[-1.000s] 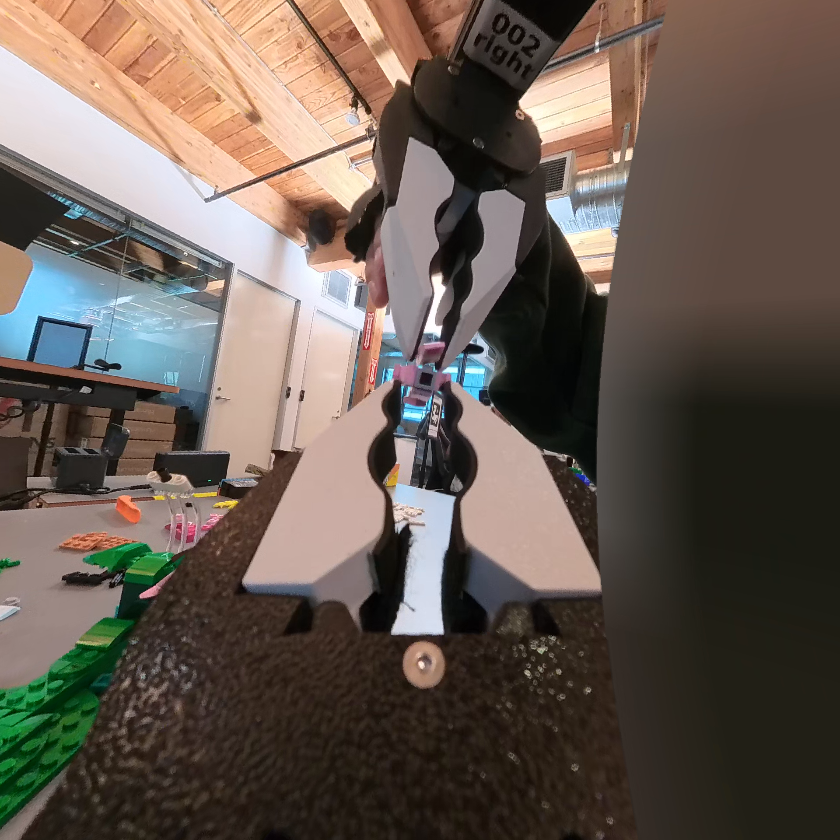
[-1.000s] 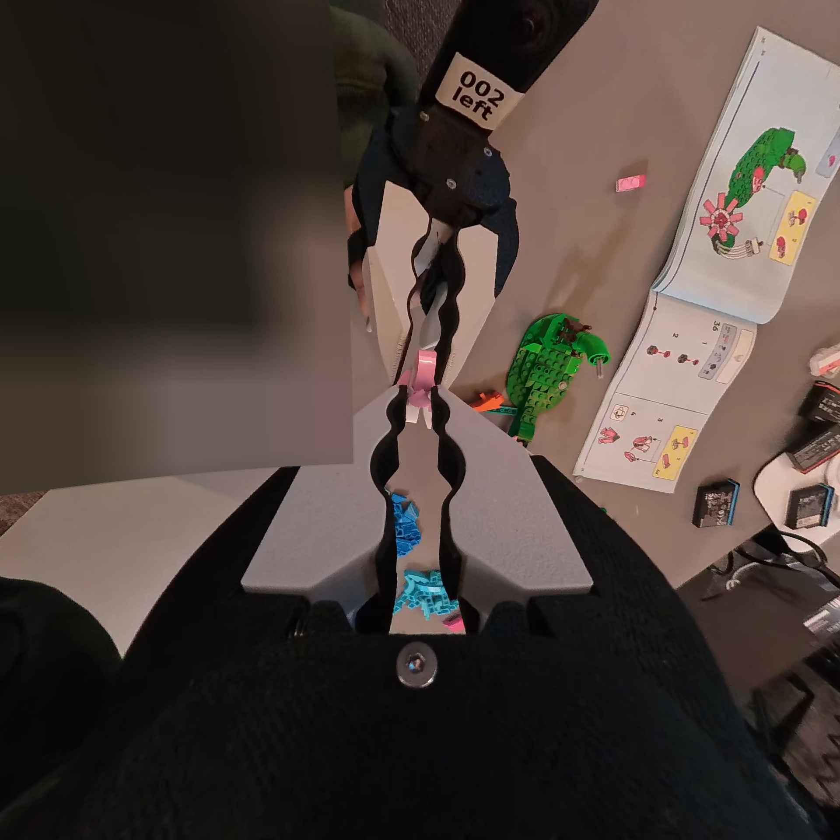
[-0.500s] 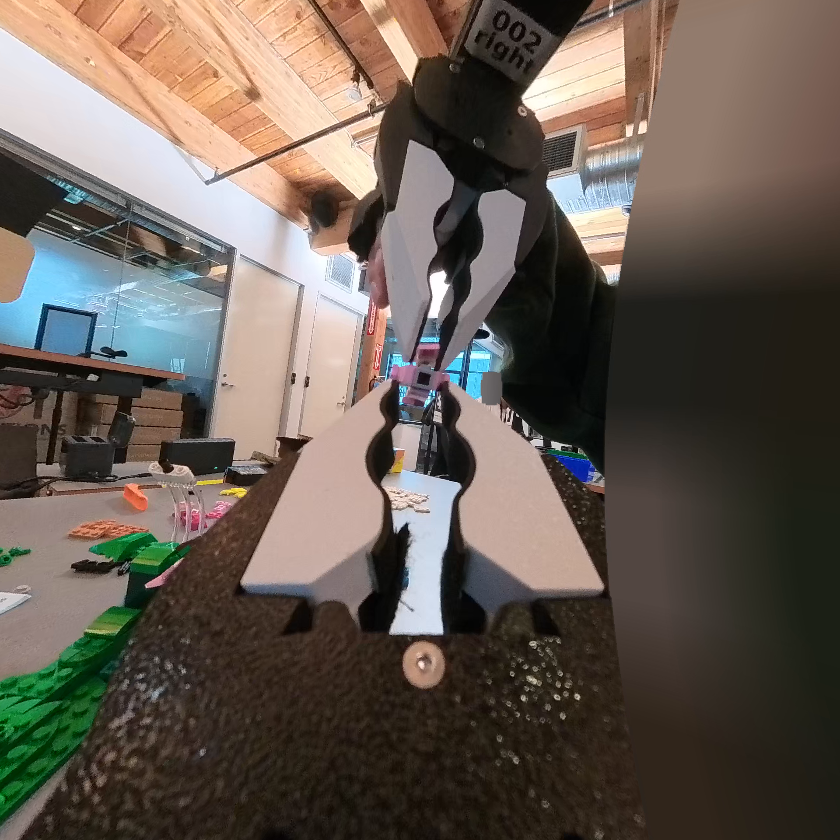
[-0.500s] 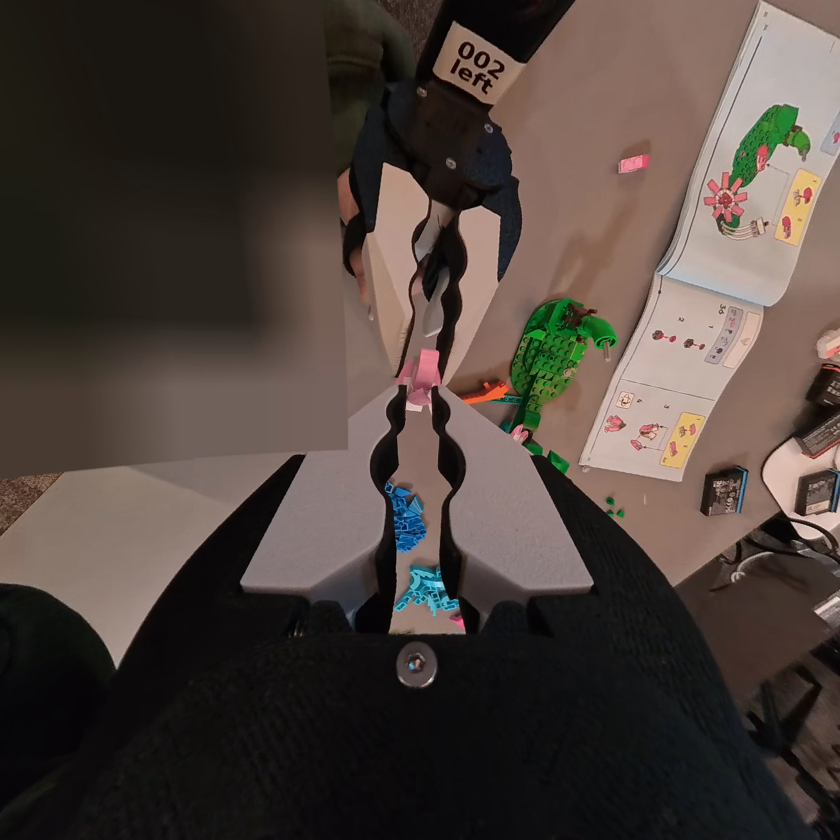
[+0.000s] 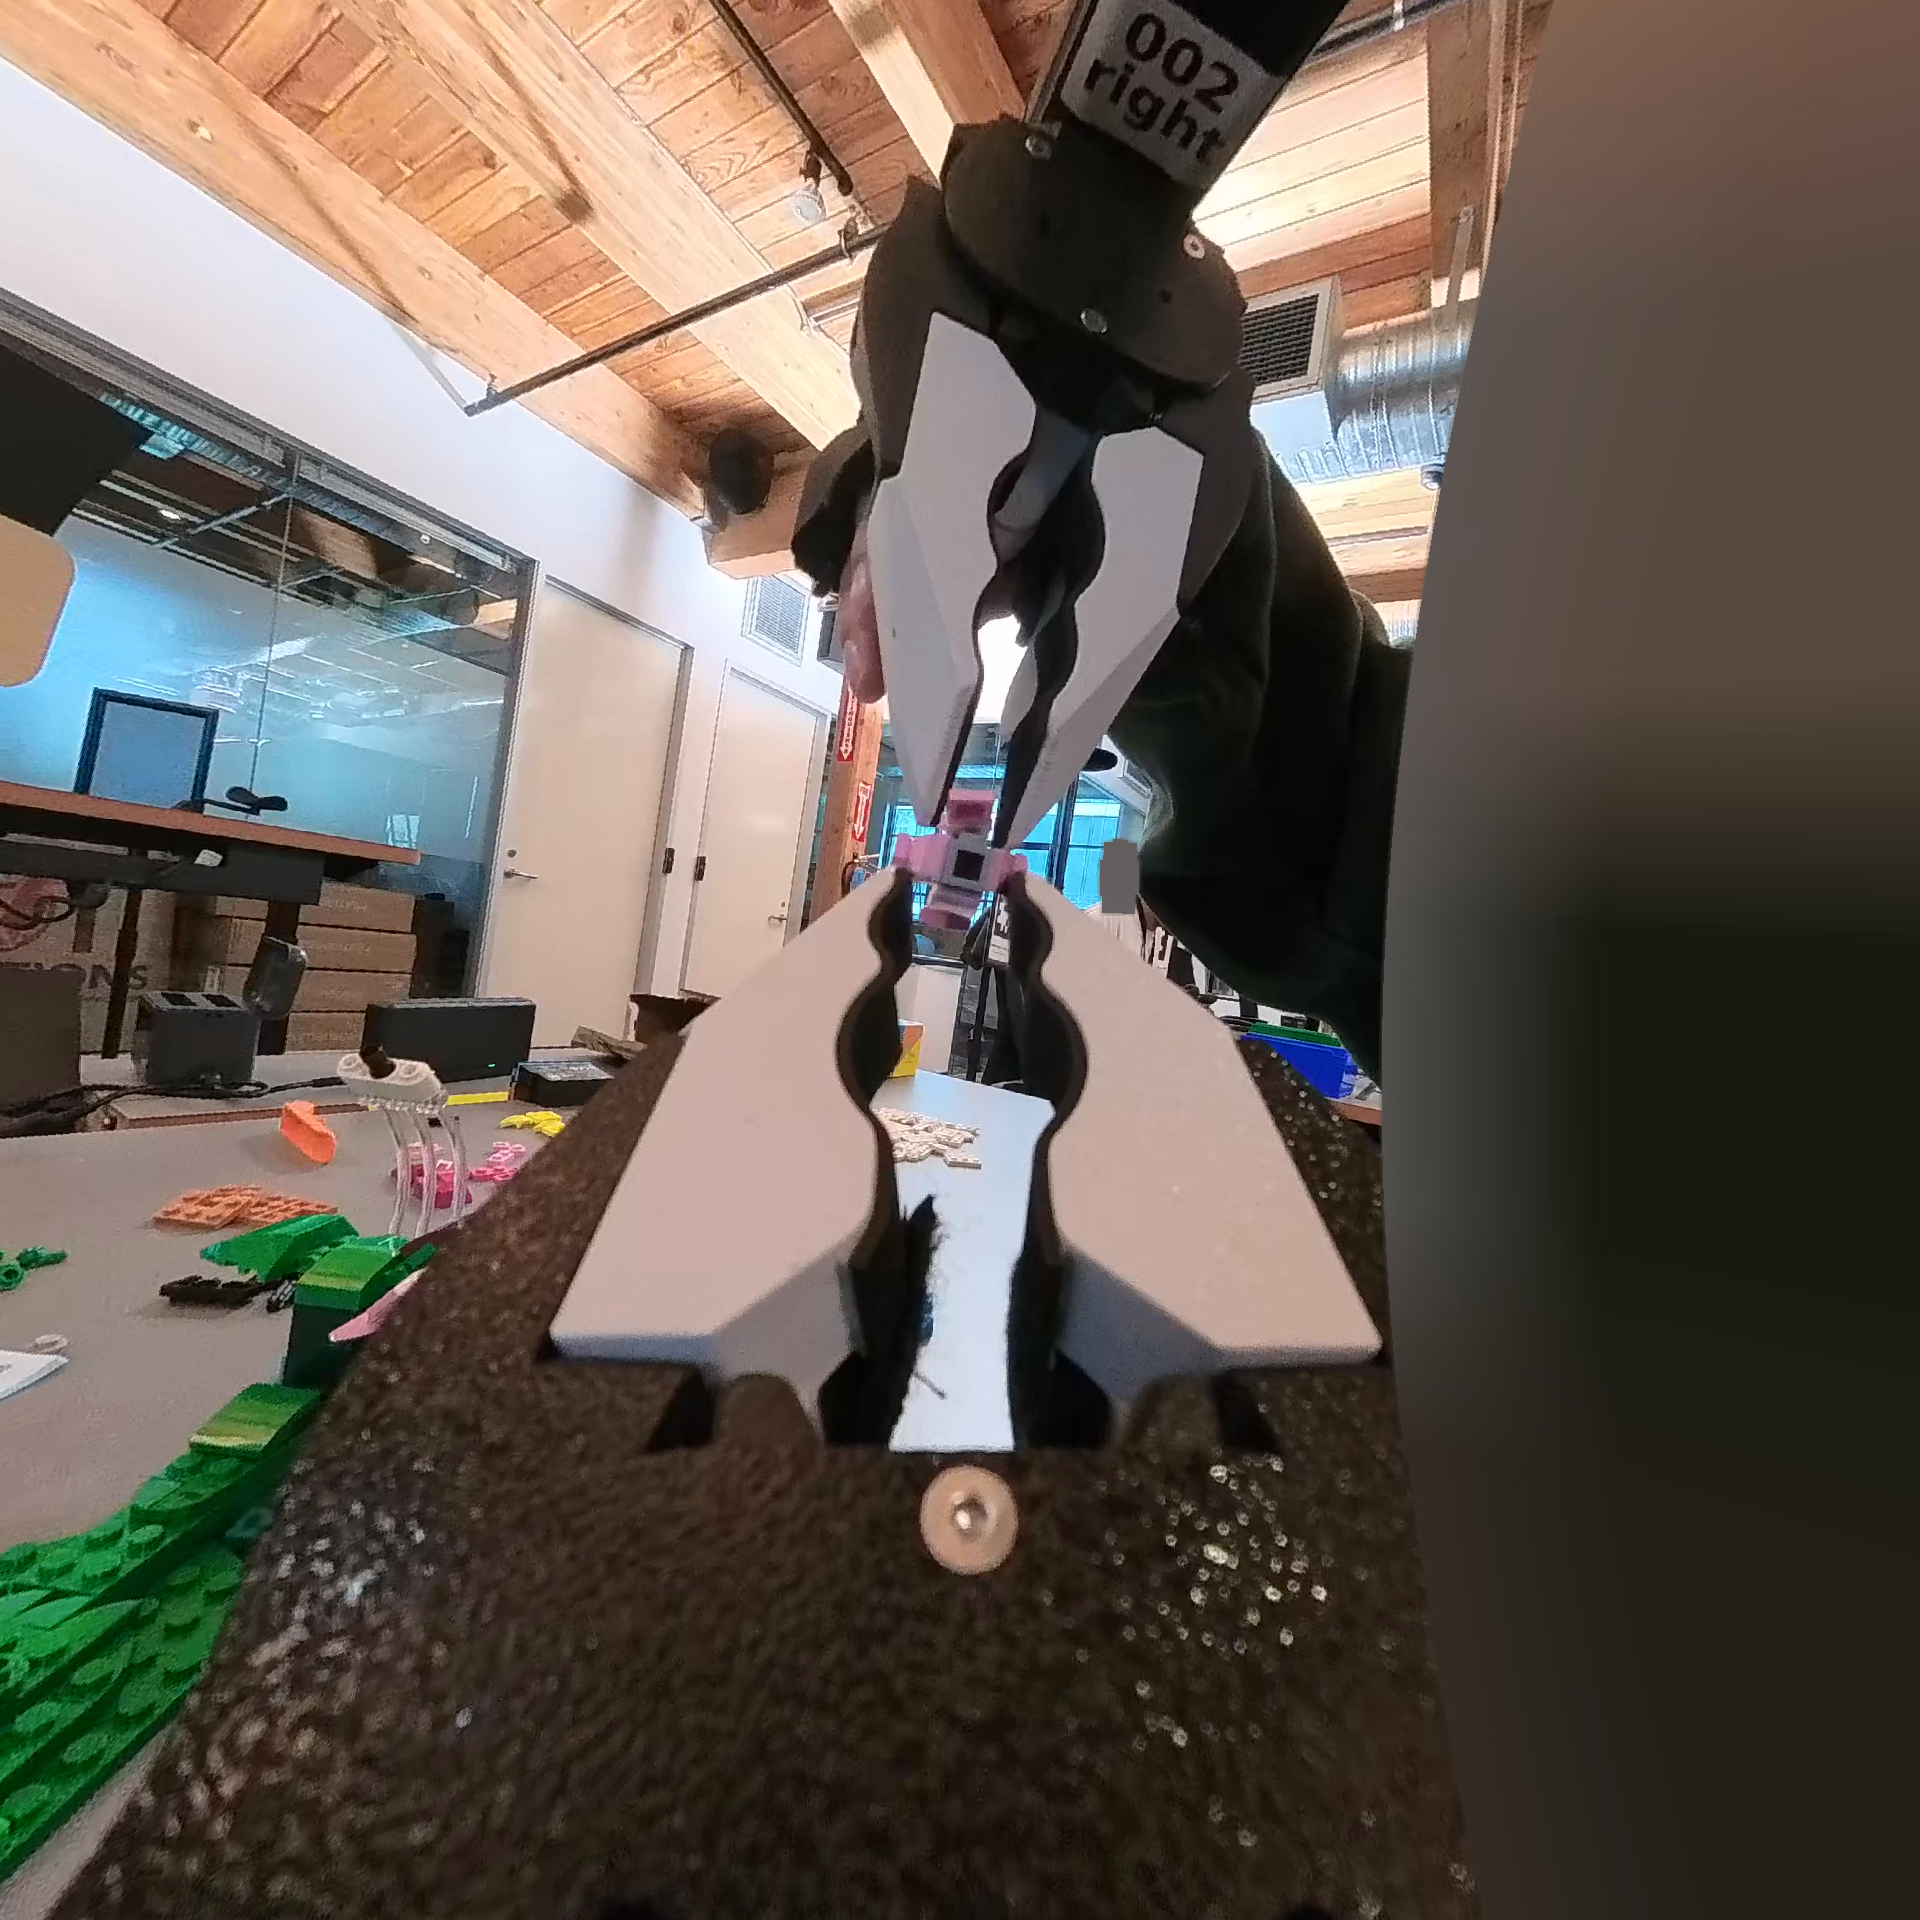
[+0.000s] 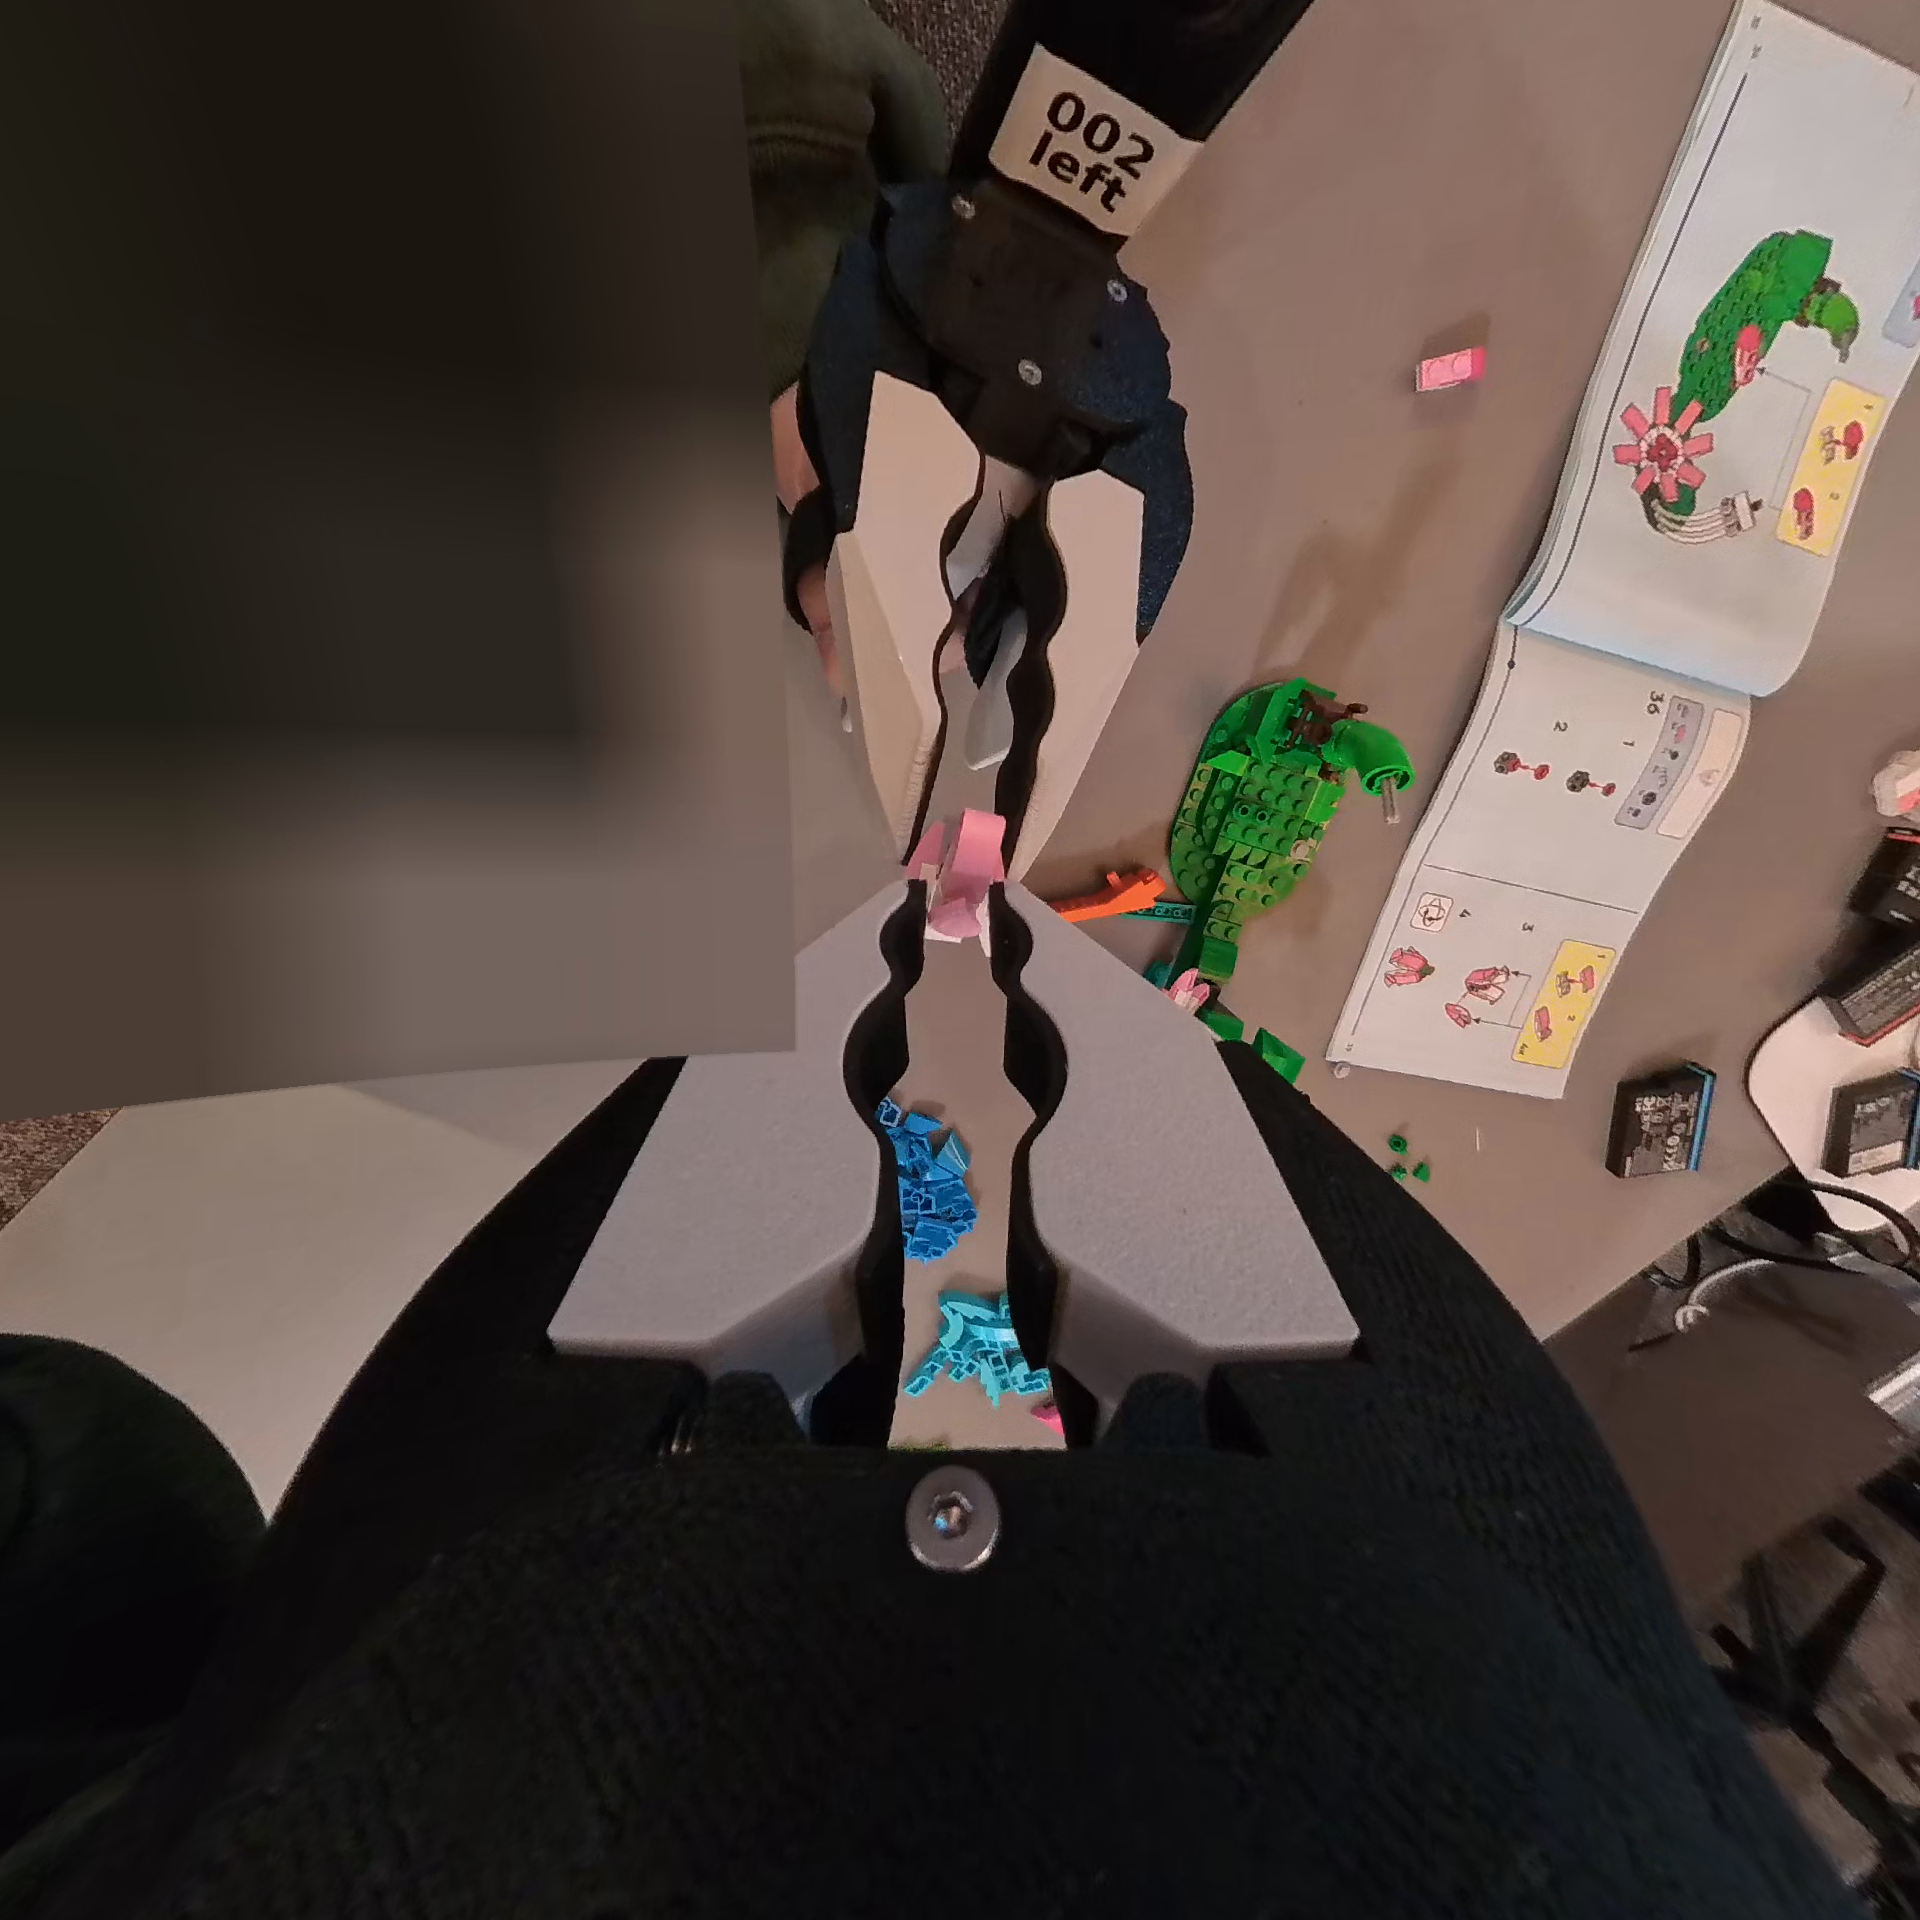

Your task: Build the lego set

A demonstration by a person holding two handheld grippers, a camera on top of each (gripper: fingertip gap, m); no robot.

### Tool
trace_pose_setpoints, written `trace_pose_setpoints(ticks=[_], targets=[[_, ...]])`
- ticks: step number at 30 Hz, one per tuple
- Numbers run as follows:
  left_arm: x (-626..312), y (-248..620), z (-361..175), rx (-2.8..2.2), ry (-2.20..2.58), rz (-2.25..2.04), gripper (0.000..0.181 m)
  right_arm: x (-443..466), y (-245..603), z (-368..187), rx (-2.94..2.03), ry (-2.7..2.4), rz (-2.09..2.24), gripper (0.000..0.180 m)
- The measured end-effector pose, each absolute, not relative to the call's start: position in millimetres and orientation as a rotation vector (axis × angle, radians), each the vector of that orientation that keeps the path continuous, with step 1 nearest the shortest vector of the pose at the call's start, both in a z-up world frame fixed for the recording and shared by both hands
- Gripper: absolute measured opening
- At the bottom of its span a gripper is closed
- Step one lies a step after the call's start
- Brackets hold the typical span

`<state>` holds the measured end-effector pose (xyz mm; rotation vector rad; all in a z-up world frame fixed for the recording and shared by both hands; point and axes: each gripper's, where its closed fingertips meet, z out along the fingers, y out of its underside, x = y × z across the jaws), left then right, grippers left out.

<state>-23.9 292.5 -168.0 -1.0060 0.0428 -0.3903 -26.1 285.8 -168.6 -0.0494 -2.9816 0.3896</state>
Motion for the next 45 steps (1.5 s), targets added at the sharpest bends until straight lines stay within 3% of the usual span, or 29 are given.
trace_pose_setpoints(ticks=[20,30,36,45], targets=[[-23.2,290.7,-166.3,-0.991,0.052,-0.381,0.016,-27.0,284.5,-165.0,-0.046,-2.969,0.390,0.012],[-25.9,293.7,-168.5,-1.011,0.031,-0.387,0.016,-17.4,290.4,-156.1,0.016,-2.610,0.683,0.046],[-27.2,295.4,-170.1,-1.023,0.019,-0.391,0.016,-26.3,290.1,-169.9,0.239,-2.176,0.512,0.063],[-28.0,295.9,-170.8,-1.028,0.012,-0.399,0.016,-30.7,280.8,-179.9,0.448,-1.944,0.289,0.062]])
